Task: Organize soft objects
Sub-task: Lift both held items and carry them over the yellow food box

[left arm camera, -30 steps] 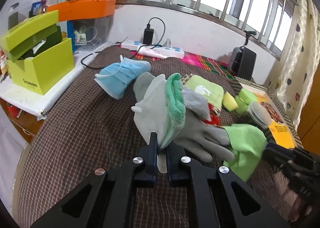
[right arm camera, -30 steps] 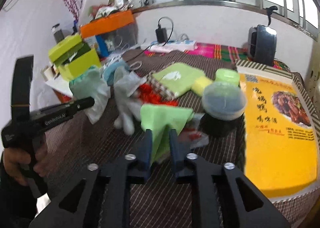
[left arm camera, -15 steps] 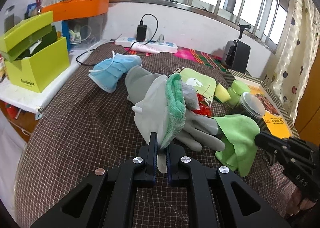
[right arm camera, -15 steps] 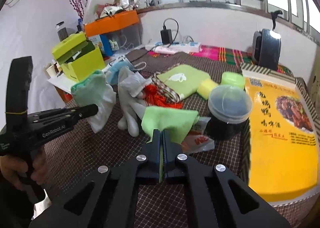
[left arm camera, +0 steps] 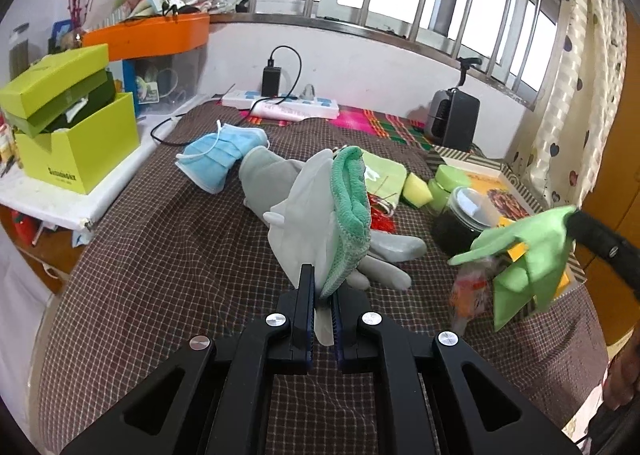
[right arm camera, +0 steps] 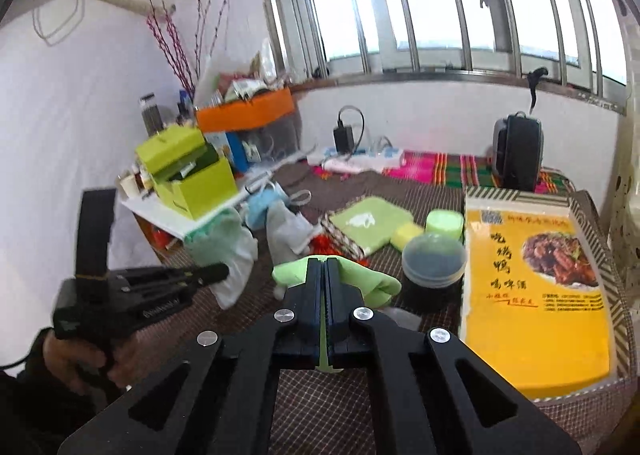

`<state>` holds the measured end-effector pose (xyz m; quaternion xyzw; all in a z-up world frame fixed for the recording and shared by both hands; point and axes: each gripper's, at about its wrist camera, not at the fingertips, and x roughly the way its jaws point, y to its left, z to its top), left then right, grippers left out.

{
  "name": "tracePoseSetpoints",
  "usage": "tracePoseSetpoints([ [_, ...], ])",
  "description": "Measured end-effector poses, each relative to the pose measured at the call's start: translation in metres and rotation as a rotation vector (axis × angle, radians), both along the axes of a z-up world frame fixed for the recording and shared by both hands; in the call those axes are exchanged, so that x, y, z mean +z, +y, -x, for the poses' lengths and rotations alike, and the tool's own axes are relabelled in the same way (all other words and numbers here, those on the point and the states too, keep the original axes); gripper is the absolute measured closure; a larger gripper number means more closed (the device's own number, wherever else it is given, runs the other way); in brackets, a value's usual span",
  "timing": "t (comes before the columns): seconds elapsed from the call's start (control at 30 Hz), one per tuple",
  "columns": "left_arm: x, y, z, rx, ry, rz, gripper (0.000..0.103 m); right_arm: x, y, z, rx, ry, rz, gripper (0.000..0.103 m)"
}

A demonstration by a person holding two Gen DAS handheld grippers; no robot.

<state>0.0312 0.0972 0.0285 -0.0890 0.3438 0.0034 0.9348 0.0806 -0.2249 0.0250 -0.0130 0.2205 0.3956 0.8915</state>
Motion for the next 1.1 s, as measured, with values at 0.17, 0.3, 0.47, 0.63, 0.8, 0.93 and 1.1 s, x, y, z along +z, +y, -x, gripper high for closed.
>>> tracePoseSetpoints([
  [0.17, 0.005, -0.007, 0.01, -0.012, -0.009, 0.002, 0.096, 0.016, -0.015, 0.011, -0.013, -0.036, -0.051, 0.102],
  [0.3, 0.009, -0.013, 0.016, -0.027, -0.019, 0.002, 0.096, 0.024, -0.023, 0.017, -0.028, -0.061, -0.06, 0.102],
  [0.47, 0.015, -0.022, 0.023, -0.055, -0.032, -0.003, 0.096, 0.023, -0.03, 0.02, -0.037, -0.046, -0.073, 0.102],
  [0.63, 0.021, -0.036, 0.029, -0.098, -0.043, -0.001, 0.096, 0.022, -0.033, 0.023, -0.045, -0.049, -0.069, 0.102],
  [0.8, 0.026, -0.056, 0.03, -0.151, -0.048, -0.009, 0.096, 0.019, -0.037, 0.023, -0.053, -0.042, -0.068, 0.102],
  [0.93, 0.03, -0.072, 0.027, -0.2, -0.05, -0.011, 0.096, 0.015, -0.043, 0.021, -0.072, -0.03, -0.069, 0.102],
  [1.1, 0.033, -0.095, 0.018, -0.259, -0.053, -0.02, 0.096, 0.013, -0.054, 0.014, -0.107, -0.022, -0.073, 0.102],
])
